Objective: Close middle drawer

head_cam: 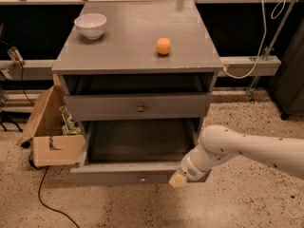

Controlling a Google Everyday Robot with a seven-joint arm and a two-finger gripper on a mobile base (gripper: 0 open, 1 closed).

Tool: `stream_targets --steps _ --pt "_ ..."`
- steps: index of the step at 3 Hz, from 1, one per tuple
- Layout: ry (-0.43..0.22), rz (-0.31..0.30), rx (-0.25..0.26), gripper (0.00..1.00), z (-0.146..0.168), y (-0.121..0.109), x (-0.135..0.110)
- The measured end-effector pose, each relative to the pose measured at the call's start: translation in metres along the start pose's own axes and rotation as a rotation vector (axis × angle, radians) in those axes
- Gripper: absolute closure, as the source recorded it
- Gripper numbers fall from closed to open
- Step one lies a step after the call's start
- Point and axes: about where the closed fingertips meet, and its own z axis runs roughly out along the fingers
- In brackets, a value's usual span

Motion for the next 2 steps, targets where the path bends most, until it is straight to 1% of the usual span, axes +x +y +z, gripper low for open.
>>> stream_targets --steps 1,2 --pt "0.017 -0.097 0.013 1.00 0.037 -0.024 0.012" --pt "0.010 -0.191 0.052 1.00 0.062 -0.045 0.012"
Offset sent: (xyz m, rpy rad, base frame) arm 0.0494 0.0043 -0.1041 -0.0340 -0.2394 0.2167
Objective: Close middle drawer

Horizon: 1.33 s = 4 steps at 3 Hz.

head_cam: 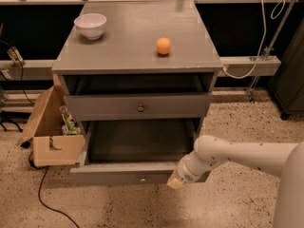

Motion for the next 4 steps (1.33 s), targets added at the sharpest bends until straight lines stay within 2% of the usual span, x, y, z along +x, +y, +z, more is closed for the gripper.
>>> stream_targets --steps 1,2,3,4 --pt "-0.014 -0.092 0.071 1.00 0.020 -0.017 -0.007" --pt "-0.022 -0.135 0.113 1.00 0.034 -0.034 -0.011" --pt "-0.022 -0.136 0.112 1.00 0.035 -0.034 -0.011" --pt "-0.009 -0.169 0.122 1.00 0.034 -0.052 -0.009"
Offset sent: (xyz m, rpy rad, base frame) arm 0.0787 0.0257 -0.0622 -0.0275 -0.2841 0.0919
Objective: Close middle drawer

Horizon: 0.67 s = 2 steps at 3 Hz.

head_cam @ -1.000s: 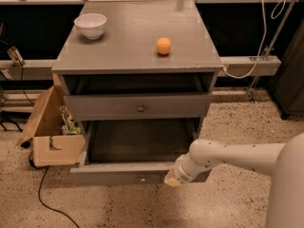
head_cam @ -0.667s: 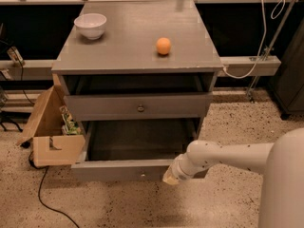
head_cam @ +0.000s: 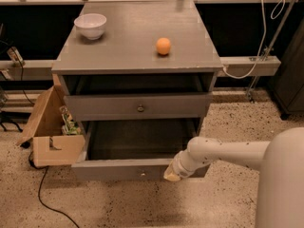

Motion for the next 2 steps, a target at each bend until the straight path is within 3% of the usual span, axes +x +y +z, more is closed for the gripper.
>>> stream_targets --steps 2 --pt "0.002 -0.083 0.056 1.00 -0.004 -0.036 0.008"
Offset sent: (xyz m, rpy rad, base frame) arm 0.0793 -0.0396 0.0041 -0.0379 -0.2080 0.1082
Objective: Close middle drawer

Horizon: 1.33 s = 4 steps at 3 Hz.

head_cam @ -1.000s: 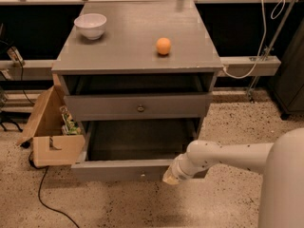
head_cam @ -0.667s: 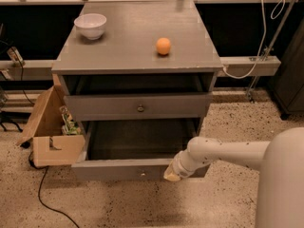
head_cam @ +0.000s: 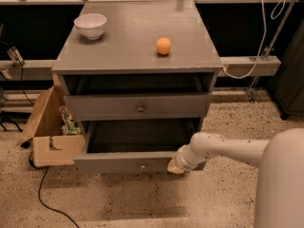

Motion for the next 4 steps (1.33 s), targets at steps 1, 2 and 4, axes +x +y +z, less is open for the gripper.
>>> stream_targets --steps 1,2,4 --pt "-0.007 -0.042 0.025 1.00 0.000 -0.012 0.003" --pt "-0.024 -0.117 0.087 1.00 0.001 -0.037 0.007" --pt "-0.056 -0.183 0.190 1.00 0.007 -0.072 0.008"
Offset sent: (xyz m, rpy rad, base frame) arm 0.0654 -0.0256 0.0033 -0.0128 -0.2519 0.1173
